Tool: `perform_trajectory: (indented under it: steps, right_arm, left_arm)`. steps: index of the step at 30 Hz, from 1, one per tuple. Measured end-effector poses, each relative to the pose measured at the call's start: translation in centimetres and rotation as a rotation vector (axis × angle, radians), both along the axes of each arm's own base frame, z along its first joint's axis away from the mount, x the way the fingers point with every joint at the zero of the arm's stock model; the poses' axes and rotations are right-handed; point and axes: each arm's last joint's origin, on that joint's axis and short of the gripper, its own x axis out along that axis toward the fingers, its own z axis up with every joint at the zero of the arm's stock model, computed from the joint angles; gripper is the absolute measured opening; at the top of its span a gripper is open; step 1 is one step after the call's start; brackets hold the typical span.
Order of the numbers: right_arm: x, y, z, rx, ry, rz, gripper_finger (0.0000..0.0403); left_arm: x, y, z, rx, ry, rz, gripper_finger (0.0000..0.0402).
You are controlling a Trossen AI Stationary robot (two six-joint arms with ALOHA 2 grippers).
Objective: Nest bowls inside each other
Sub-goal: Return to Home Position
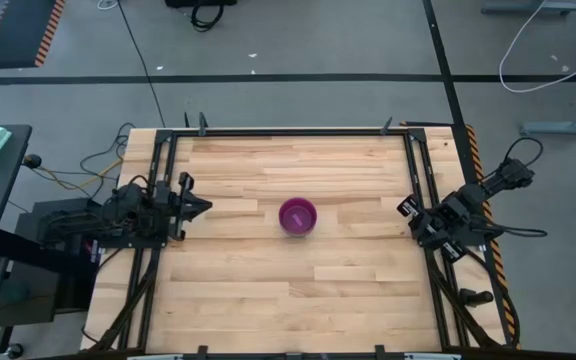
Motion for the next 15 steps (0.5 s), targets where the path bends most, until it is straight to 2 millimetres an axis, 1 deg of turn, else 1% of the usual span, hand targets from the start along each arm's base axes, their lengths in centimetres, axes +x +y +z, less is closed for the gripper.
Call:
perform_trajectory:
  steps: [4,8,15]
  right_arm:
    - [0.2,0.1,-0.4,-0.022,0.044,0.001,0.0088]
    - [0.5,0.3,-1.0,-0.051,0.111,0.004,0.0088]
    - [0.9,0.5,-2.2,-0.096,0.239,0.013,0.0088]
  left_arm:
    - [0.0,0.0,-0.2,0.004,0.02,0.001,0.003]
    - [0.2,0.0,-0.8,0.011,0.082,0.005,0.0025]
    - [0.3,0.1,-1.8,0.03,0.188,0.022,0.0032]
